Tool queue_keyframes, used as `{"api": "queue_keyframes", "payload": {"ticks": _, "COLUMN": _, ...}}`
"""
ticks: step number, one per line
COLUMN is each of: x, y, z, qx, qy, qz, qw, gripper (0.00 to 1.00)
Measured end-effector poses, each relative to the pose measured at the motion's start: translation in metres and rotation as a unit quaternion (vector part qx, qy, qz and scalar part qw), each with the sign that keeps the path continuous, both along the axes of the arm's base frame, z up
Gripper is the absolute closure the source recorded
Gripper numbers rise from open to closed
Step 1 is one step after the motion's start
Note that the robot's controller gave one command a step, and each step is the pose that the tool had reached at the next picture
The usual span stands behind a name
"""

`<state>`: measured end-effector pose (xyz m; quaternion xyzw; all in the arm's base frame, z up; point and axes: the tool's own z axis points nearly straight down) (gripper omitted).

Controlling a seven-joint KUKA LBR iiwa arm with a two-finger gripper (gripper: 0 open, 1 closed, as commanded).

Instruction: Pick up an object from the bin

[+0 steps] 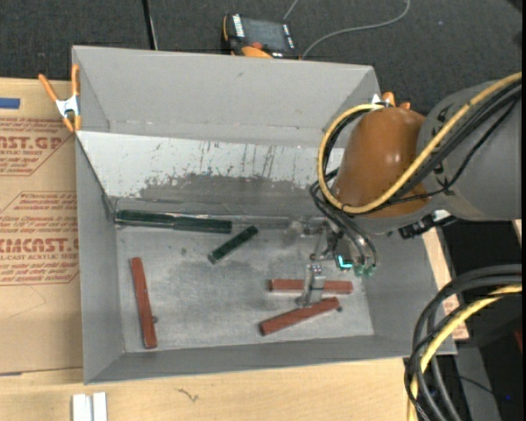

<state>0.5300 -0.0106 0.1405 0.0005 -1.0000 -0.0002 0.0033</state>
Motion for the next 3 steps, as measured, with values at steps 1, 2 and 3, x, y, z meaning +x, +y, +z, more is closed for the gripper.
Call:
{"api": "queue_keyframes", "payload": {"ticks": 1, "x": -0.019, "y": -0.050, "z": -0.075, "qx": 0.000, "qy": 0.0004, "qz": 0.049, "qw": 0.9988, "gripper": 0.00}}
{"api": "queue_keyframes", "payload": {"ticks": 2, "x": -0.016, "y": -0.048, "z": -0.071, "qx": 0.000, "qy": -0.0031, "qz": 0.050, "qw": 0.9987, "gripper": 1.00}}
{"api": "queue_keyframes", "payload": {"ticks": 3, "x": -0.014, "y": -0.055, "z": 0.149, "qx": -0.001, "qy": -0.0085, "qz": 0.101, "qw": 0.9948, "gripper": 1.00}}
